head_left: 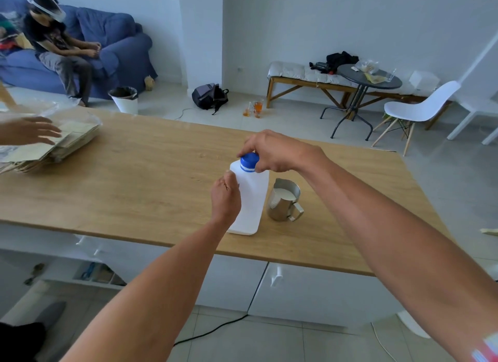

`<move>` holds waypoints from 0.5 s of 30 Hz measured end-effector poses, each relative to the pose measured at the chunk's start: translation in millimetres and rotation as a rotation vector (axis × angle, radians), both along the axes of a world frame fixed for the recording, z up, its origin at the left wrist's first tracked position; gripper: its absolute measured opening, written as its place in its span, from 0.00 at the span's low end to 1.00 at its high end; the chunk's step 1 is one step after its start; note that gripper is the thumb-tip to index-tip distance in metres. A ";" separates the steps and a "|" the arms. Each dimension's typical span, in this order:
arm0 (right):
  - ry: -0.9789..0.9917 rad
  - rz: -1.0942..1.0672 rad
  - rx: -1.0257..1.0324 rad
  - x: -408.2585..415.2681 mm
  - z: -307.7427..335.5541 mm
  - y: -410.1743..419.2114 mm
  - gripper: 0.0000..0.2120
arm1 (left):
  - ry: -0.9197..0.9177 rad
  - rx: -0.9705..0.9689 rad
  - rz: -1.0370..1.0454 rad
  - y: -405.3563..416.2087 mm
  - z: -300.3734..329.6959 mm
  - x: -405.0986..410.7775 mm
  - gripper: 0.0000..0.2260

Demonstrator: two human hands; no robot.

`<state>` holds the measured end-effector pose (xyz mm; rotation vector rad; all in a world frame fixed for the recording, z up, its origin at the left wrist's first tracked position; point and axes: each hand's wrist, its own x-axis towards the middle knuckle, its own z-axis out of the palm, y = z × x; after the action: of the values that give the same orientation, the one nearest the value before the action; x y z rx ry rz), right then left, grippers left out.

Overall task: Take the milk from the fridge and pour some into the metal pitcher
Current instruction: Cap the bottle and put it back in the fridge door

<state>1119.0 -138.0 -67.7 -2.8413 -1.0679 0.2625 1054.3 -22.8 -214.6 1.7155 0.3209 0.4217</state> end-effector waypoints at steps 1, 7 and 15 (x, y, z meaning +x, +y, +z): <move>-0.017 -0.002 -0.033 1.0 1.3 3.0 0.27 | 0.001 0.002 0.002 0.0 0.0 0.0 0.17; -0.103 -0.097 -0.060 4.3 -2.1 13.4 0.18 | 0.002 -0.013 0.019 -0.8 -1.2 -0.1 0.17; -0.121 -0.221 -0.028 -5.0 -8.9 18.8 0.22 | 0.004 -0.037 0.048 -2.0 -1.4 0.1 0.17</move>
<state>1114.0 -119.2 -76.6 -3.0000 -0.7635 0.0898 1054.4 -24.8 -216.0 1.6749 0.3715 0.4454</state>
